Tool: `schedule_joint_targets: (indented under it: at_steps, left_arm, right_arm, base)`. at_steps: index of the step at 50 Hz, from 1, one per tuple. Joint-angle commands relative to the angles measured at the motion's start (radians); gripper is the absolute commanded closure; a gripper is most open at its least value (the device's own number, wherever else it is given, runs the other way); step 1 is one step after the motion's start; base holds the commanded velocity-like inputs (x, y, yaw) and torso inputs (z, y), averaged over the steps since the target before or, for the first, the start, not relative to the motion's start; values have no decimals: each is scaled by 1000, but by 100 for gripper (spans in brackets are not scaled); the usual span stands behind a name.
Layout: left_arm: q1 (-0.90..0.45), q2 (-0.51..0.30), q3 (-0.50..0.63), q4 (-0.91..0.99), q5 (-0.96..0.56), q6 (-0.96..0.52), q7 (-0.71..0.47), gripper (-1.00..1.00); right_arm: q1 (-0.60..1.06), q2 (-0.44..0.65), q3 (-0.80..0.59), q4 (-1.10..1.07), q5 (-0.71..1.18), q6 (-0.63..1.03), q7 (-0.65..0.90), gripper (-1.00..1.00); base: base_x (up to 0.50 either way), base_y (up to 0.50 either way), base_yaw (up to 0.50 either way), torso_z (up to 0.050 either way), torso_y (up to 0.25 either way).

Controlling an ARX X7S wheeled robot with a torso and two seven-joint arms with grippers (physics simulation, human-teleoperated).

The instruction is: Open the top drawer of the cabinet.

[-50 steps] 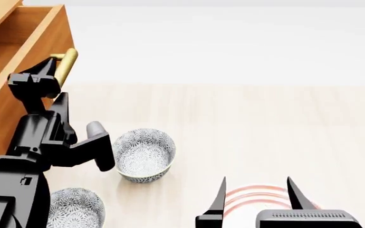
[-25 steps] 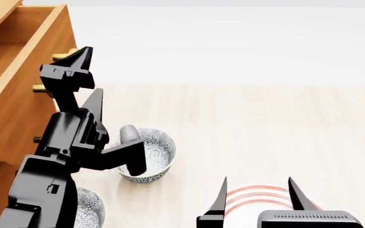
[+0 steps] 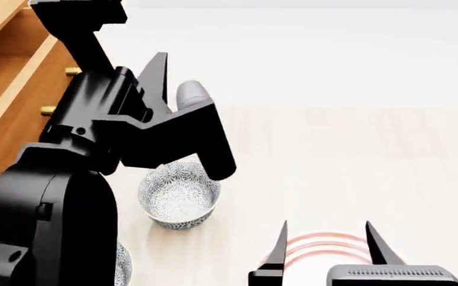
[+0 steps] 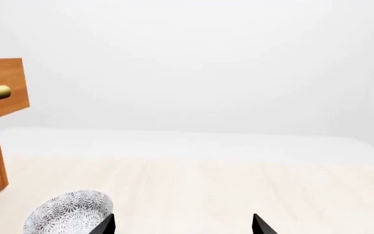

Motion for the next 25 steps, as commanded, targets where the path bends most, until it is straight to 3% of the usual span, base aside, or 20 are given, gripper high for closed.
schedule_joint_targets:
  at_steps: [1, 6, 11, 17, 25]
  left_arm:
    - [-242, 100, -20, 121, 63, -216, 349, -100]
    - [-315, 109, -64, 98, 39, -251, 421, -100]
    - [-410, 129, -214, 11, -56, -317, 509, -100]
    - [-456, 107, -282, -68, -97, -313, 514, -100]
    - [-573, 150, -455, -240, -182, -413, 567, -100]
  right_arm:
    - [-4, 5, 6, -10, 8, 0, 5, -100]
    - [0, 9, 10, -24, 16, 11, 11, -100]
    - [9, 15, 9, -45, 22, 34, 20, -100]
    - [3, 15, -1, -36, 14, 25, 21, -100]
    - [2, 18, -3, -39, 13, 25, 24, -100]
  base:
    - [0, 0, 0, 0, 0]
    - [0, 0, 0, 0, 0]
    - [0, 0, 0, 0, 0]
    - [0, 0, 0, 0, 0]
    - [0, 0, 0, 0, 0]
